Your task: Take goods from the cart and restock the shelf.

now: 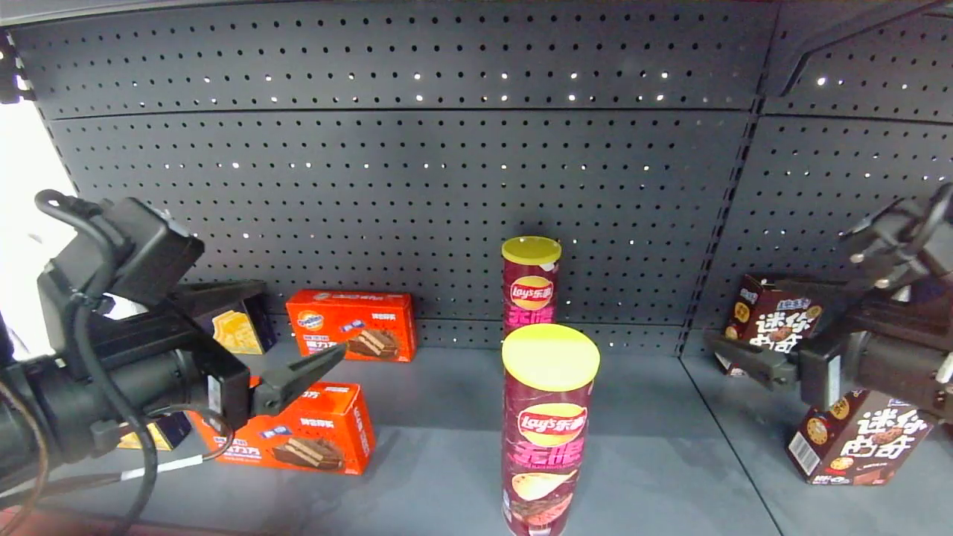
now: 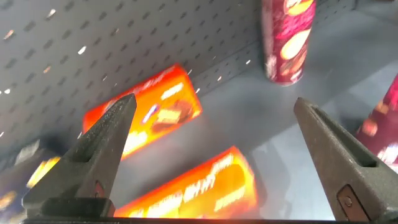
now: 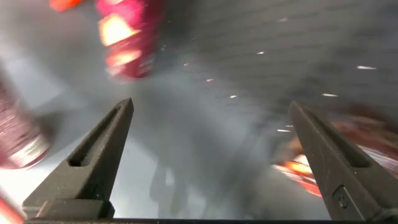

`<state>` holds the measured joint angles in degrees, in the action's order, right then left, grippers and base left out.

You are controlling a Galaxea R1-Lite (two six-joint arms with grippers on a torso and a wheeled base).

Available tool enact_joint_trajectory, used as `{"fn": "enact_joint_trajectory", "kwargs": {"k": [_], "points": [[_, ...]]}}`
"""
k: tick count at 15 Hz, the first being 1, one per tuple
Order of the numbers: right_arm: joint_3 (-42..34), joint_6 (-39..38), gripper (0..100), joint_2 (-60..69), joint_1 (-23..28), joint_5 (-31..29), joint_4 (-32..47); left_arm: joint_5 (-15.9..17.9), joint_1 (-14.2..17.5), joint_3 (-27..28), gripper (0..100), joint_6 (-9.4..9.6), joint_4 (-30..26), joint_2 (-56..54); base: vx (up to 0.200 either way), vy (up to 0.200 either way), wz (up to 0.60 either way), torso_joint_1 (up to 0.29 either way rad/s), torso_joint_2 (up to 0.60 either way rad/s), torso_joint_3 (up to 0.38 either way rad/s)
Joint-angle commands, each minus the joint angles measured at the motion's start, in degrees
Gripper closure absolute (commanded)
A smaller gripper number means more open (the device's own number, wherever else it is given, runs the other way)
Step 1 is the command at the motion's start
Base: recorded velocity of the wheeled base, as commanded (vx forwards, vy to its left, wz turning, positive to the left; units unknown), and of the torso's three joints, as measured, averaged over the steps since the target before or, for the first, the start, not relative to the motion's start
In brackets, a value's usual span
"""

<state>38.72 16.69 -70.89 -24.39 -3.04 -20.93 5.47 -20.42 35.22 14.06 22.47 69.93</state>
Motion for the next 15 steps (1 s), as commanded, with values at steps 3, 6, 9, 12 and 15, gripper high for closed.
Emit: {"fn": "enact_joint_trajectory", "kwargs": {"k": [3,6,9,12,15], "points": [[-4.4,-1.6,0,16.3,14.0,-0.3,-0.1,-0.1,6.2,-6.4,0,-0.17,-0.8,-13.0,0.000,0.000,0.00,0.000,0.00,0.000],[-13.7,-4.8,0,28.2,16.6,-7.9,-0.1,-0.4,10.8,-9.6,0,-0.26,-3.0,-20.3,0.000,0.000,0.00,0.000,0.00,0.000],[-21.7,-5.2,0,41.2,25.8,-9.0,2.0,-0.8,13.1,-16.1,0,-0.52,-4.1,-29.0,0.000,0.000,0.00,0.000,0.00,0.000],[-25.8,-5.2,0,56.1,30.6,-8.9,14.4,-3.5,13.1,-22.5,0,-3.68,-4.3,-38.4,0.000,0.000,0.00,0.000,0.00,0.000],[-26.8,-6.6,0,65.7,30.5,-9.4,26.7,-4.2,13.1,-27.0,0,-4.21,-5.7,-44.3,0.000,0.000,0.00,0.000,0.00,0.000]]}}
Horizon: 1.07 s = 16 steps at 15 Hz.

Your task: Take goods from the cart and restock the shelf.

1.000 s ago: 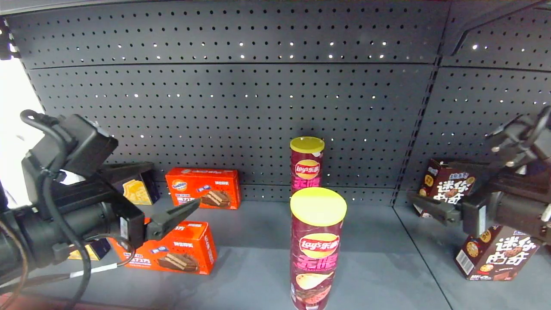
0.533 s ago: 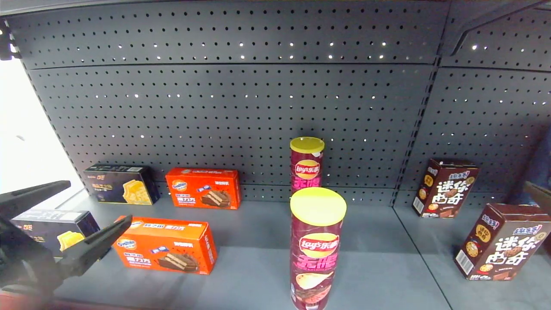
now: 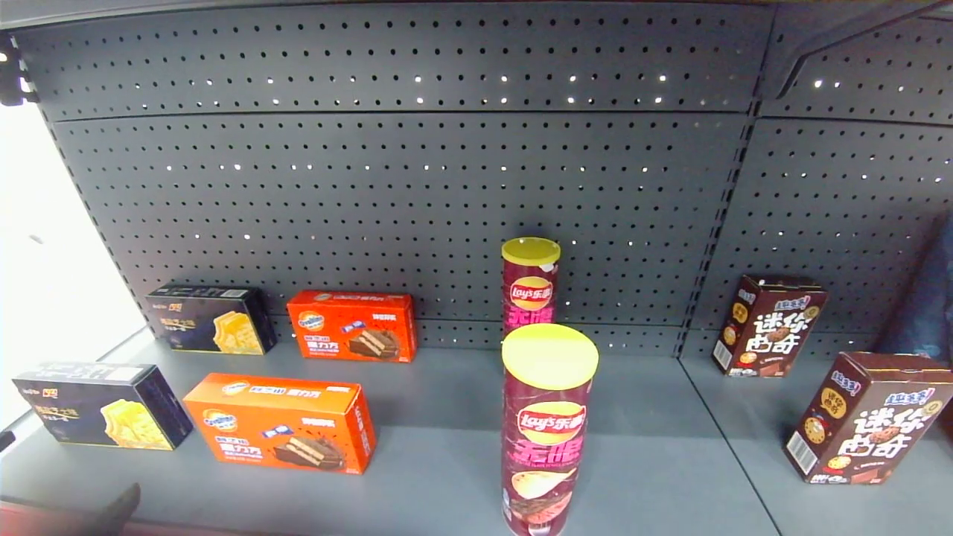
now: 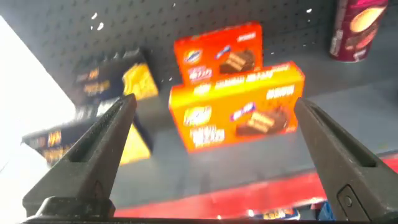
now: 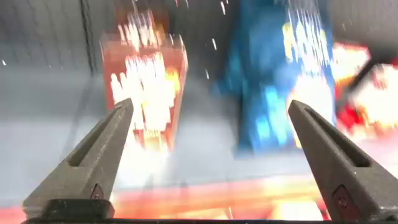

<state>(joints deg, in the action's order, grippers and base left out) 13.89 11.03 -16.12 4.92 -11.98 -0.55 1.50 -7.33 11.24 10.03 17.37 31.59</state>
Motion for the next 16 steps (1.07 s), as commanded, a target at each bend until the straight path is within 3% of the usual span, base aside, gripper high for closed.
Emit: {"fn": "enact_joint_trajectory", "kwargs": {"k": [1,3,5,6,7,8,9,10,12,14,16], "points": [[-2.6,-3.3,0,10.8,1.2,-0.1,5.3,-0.4,0.1,-3.1,0,-0.72,-2.7,-7.7,0.000,0.000,0.00,0.000,0.00,0.000],[-9.3,-6.1,0,10.8,1.2,0.2,2.5,-1.0,0.1,-3.2,0,-2.47,-8.8,-12.2,0.000,0.000,0.00,0.000,0.00,0.000],[-13.9,-7.6,0,10.8,1.1,2.1,-4.5,-0.9,-0.1,-3.1,0,-2.56,-14.6,-18.3,0.000,0.000,0.00,0.000,0.00,0.000],[-13.9,-8.0,0,10.8,1.2,8.2,-3.8,-0.7,-0.2,-3.1,0,-2.65,-19.0,-23.4,0.000,0.000,0.00,0.000,0.00,0.000],[-13.9,-7.9,0,10.8,1.2,10.3,-3.8,-0.6,-0.3,-3.2,0,-2.74,-20.3,-25.3,0.000,0.000,0.00,0.000,0.00,0.000],[-13.9,-7.2,0,10.8,1.2,15.9,-3.8,-0.7,-0.3,-4.0,0,-4.58,-20.9,-27.0,0.000,0.000,0.00,0.000,0.00,0.000],[-13.9,-6.9,0,10.8,1.2,17.2,-3.8,-0.4,-0.3,-4.0,0,-6.08,-20.6,-26.9,0.000,0.000,0.00,0.000,0.00,0.000],[-13.9,-7.3,0,10.8,1.3,16.5,-3.7,0.1,-0.3,-4.6,0,-6.25,-20.6,-26.9,0.000,0.000,0.00,0.000,0.00,0.000],[-13.9,-8.1,0,10.8,1.3,5.0,-3.8,0.8,-0.3,-8.0,0,-6.25,-19.8,-27.0,0.000,0.000,0.00,0.000,0.00,0.000],[-13.9,-8.7,0,10.8,1.3,-1.9,-3.5,0.2,-0.3,-9.5,0,-6.25,-17.7,-26.9,0.000,0.000,0.00,0.000,0.00,0.000],[-13.9,-8.6,0,10.6,0.9,-2.2,-3.1,-2.5,-0.1,-9.3,0,-6.61,-18.2,-26.8,0.000,0.000,0.00,0.000,0.00,0.000]]}}
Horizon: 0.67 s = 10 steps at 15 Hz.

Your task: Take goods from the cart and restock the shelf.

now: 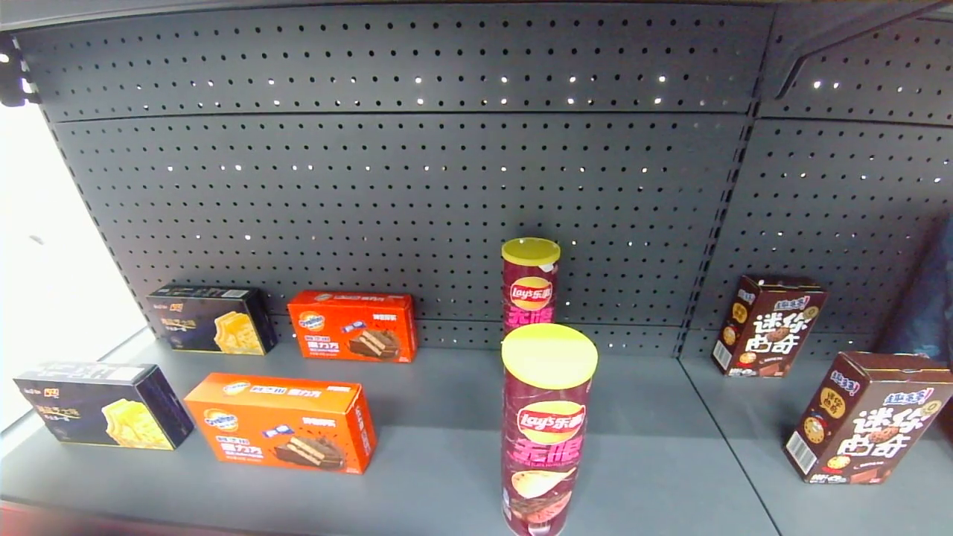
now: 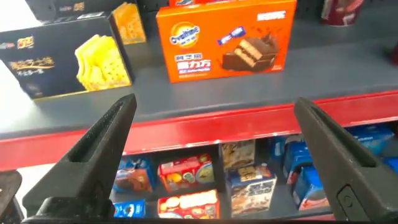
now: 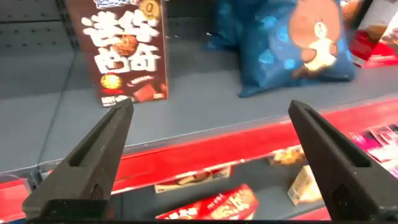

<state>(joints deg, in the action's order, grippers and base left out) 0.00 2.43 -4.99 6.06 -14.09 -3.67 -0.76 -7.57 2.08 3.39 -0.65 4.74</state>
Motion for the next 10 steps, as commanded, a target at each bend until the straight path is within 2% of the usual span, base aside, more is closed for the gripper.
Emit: {"fn": "enact_joint_trajectory", "kwargs": {"k": [1,2,3,5,6,7,9,10], "points": [[0.0,0.0,0,0.1,-3.3,5.7,0.1,-3.7,0.3,-0.2,0,-1.37,-0.2,1.0,0.000,0.000,0.00,0.000,0.00,0.000],[0.0,-0.1,0,1.2,-6.1,9.3,0.2,-5.8,0.5,-0.2,0,-1.46,-0.2,1.1,0.000,0.000,0.00,0.000,0.00,0.000],[0.0,-0.1,0,2.3,-6.8,9.3,0.1,-7.7,0.7,-0.2,0,-1.37,-0.2,1.1,0.000,0.000,0.00,0.000,0.00,0.000],[0.0,-1.5,0,3.8,-6.3,10.0,0.2,-7.2,0.1,-0.2,0,-2.51,-0.2,0.7,0.000,0.000,0.00,0.000,0.00,0.000],[0.0,-3.1,0,4.5,-6.1,10.3,3.2,-0.1,0.1,-0.4,0,-2.86,0.2,0.7,0.000,0.000,0.00,0.000,0.00,0.000],[0.2,-3.0,0,4.5,-6.1,10.2,4.1,9.5,0.1,-0.5,0,-2.51,0.6,0.6,0.000,0.000,0.00,0.000,0.00,0.000],[0.1,-2.9,0,4.5,-6.1,10.3,3.8,17.5,0.0,-0.3,0,-1.46,0.2,0.6,0.000,0.000,0.00,0.000,0.00,0.000],[0.0,-2.9,0,4.5,-6.0,10.3,3.8,15.9,1.1,-0.2,0,-1.81,0.0,1.6,0.000,0.000,0.00,0.000,0.00,0.000]]}}
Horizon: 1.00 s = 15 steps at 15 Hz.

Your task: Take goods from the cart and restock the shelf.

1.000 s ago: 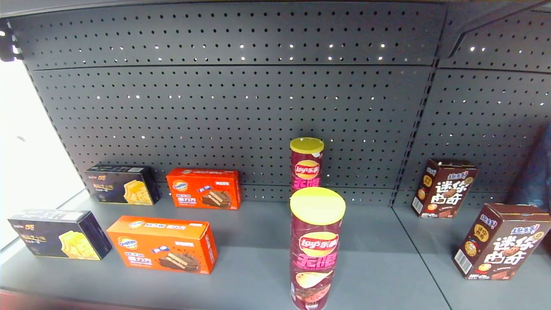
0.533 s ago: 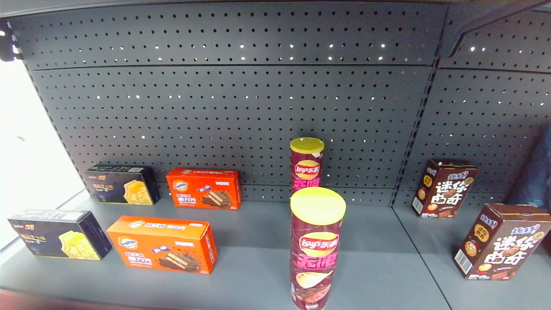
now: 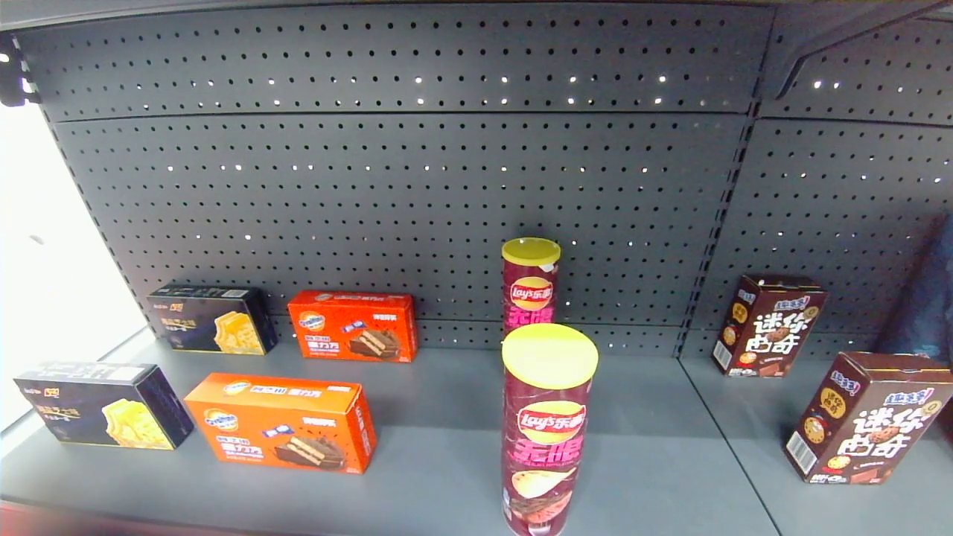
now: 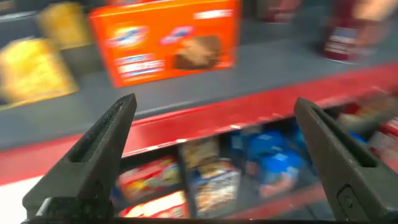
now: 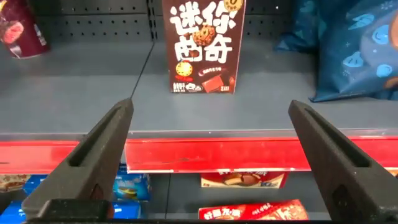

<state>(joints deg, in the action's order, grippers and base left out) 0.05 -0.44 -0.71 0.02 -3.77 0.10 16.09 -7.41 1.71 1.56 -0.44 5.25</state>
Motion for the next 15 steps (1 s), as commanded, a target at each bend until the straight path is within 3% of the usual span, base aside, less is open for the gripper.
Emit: {"fn": "enact_joint_trajectory", "kwargs": {"k": [1,2,3,5,6,8,10,15], "points": [[0.0,0.0,0,0.3,0.0,0.0,0.0,-5.7,3.5,0.1,0,-0.77,-0.2,1.9,0.000,0.000,0.00,0.000,0.00,0.000],[0.0,0.0,0,0.3,0.1,0.0,0.0,-9.6,6.4,0.1,0,-0.95,-0.2,2.0,0.000,0.000,0.00,0.000,0.00,0.000],[0.0,0.0,0,0.3,0.0,0.0,0.0,-10.1,7.1,0.1,0,-0.95,-0.2,2.0,0.000,0.000,0.00,0.000,0.00,0.000],[0.0,0.0,0,0.3,0.0,0.0,0.0,-14.1,15.1,0.2,0,-1.12,-0.8,1.3,0.000,0.000,0.00,0.000,0.00,0.000],[0.0,0.0,0,0.3,0.0,0.0,0.0,-13.1,16.3,0.2,0,-1.12,-0.8,0.7,0.000,0.000,0.00,0.000,0.00,0.000],[0.0,0.0,0,0.3,0.0,0.0,0.0,-7.2,16.0,0.1,0,0.64,-0.4,0.2,0.000,0.000,0.00,0.000,0.00,0.000],[0.0,0.0,0,0.3,0.0,0.0,0.0,2.1,15.8,0.1,0,1.08,-0.3,0.2,0.000,0.000,0.00,0.000,0.00,0.000],[0.0,0.0,0,0.3,0.1,0.0,0.0,1.2,15.8,-0.3,0,0.64,0.4,0.2,0.000,0.000,0.00,0.000,0.00,0.000]]}}
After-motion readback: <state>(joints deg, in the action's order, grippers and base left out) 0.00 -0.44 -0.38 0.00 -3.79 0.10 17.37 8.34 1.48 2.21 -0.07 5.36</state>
